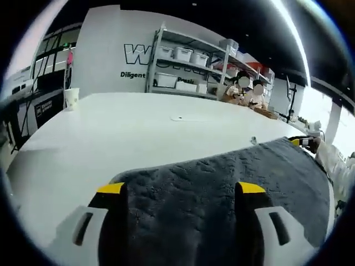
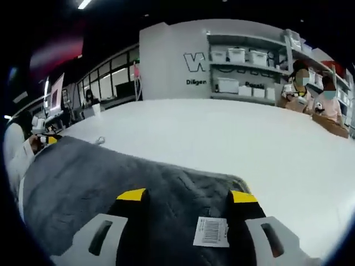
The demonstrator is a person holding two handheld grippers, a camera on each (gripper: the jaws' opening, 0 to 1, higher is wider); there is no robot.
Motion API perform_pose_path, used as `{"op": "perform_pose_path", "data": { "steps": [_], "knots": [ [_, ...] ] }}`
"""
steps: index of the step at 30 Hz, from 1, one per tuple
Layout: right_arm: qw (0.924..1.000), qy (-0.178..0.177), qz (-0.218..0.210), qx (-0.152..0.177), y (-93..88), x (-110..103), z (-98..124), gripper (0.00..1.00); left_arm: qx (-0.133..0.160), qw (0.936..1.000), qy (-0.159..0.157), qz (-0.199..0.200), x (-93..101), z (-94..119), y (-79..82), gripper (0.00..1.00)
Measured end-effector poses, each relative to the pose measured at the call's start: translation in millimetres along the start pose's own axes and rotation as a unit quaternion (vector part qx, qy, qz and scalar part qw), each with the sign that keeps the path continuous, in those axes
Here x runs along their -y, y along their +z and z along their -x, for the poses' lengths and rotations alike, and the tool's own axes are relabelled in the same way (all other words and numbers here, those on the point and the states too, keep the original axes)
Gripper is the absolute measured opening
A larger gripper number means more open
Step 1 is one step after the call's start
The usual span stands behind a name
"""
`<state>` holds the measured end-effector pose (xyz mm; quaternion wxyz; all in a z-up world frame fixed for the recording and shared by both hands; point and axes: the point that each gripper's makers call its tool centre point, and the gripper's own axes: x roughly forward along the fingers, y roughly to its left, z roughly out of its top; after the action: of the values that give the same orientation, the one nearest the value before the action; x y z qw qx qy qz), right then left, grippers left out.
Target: Open the folded towel by lifting each exposed corner and separating the folded layers until the towel lies flat within the target outline without major curled edges
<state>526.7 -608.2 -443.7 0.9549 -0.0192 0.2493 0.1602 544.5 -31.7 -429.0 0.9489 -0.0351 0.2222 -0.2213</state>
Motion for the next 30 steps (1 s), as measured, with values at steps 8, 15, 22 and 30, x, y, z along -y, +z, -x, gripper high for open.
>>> {"op": "perform_pose_path", "data": {
  "steps": [8,15,22,30],
  "knots": [
    [0.9995,0.004,0.031,0.0,1.3,5.9,-0.4,0.62,0.015,0.9997,0.018,-0.008,-9.6,0.4,-0.9,0.72],
    [0.9993,0.015,0.035,0.005,1.9,8.1,-1.4,0.64,0.012,0.999,0.008,-0.042,-7.1,-0.2,-3.6,0.77],
    [0.999,0.02,0.038,0.01,2.0,8.6,-1.5,0.64,0.006,0.9969,0.011,-0.078,-8.1,-4.9,-6.8,0.83],
    [0.999,0.019,0.038,0.012,2.1,7.6,-1.2,0.64,0.009,0.9965,0.006,-0.083,-9.3,-4.6,-6.4,0.83]
  ]
}}
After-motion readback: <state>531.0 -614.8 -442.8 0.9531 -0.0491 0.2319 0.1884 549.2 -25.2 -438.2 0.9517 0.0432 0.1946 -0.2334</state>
